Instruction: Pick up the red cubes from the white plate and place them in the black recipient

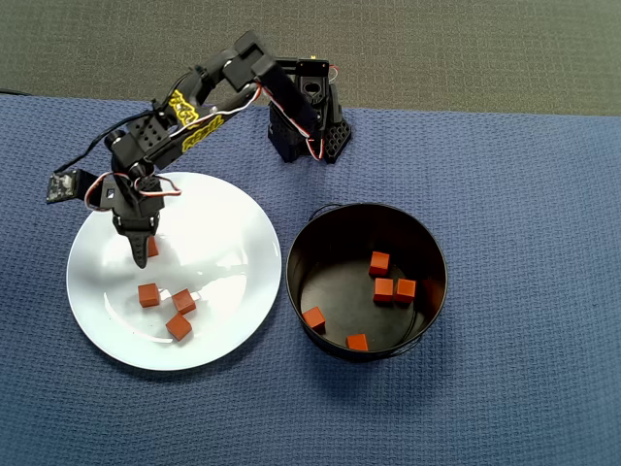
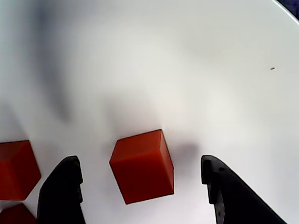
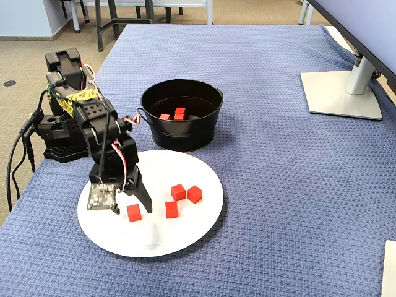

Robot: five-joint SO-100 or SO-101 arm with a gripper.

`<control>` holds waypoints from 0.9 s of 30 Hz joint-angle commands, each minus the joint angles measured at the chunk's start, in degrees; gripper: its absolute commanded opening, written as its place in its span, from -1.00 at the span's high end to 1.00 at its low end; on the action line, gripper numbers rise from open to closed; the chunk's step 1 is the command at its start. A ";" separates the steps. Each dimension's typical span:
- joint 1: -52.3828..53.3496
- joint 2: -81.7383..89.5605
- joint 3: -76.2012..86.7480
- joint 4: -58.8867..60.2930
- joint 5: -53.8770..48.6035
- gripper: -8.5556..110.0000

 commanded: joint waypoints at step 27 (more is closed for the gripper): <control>-4.13 3.87 2.46 -5.54 -1.76 0.86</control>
